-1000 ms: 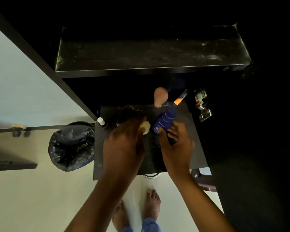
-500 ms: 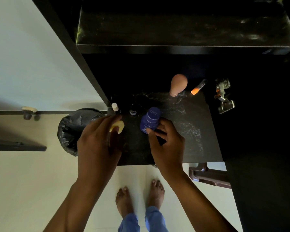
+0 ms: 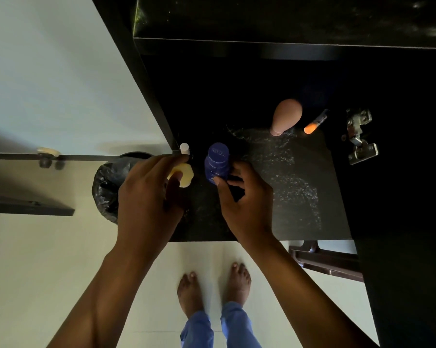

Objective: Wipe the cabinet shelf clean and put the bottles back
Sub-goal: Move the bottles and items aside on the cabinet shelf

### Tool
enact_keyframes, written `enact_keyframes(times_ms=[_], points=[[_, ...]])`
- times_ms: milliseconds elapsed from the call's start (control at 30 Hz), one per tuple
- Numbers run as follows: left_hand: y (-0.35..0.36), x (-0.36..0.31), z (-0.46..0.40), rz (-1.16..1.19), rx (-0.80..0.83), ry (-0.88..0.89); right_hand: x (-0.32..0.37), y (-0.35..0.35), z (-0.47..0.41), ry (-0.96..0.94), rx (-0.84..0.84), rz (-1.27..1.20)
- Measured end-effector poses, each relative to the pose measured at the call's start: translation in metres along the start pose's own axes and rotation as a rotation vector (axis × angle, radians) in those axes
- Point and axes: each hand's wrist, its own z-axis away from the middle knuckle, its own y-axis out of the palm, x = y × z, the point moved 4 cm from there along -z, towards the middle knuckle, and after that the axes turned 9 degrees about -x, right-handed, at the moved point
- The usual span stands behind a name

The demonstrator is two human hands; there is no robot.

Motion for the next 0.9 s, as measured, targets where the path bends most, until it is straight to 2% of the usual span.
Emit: enact_keyframes(times_ms=[467,567,633,733,800,900], points=[[0.0,-0.002,0.006,0.072,-0.049,-0.055,-0.004,-0.004,0.005,0.01,0.015,0.036],[-0.019,-0.007,0.003,0.182,-0.215,-0.066,-0.004,-0.019,0.006,0.022,0.025,0.064],[-0.033,-0.014,-0.001,0.285,-0.354,-0.048,-0.004,-0.034,0.004,0.058,-0.013,0.109],[-0.04,-0.055,-0.008,0.407,-0.391,0.056,-0.01,-0.058,-0.006,0.128,-0.167,0.163],[-0.03,-0.093,-0.006,0.391,-0.37,0.145,-0.015,-0.073,-0.02,0.121,-0.264,0.169],[0.003,-0.115,-0.01,0.42,-0.235,0.086,-0.024,-0.084,-0.049,0.115,-0.319,0.218]])
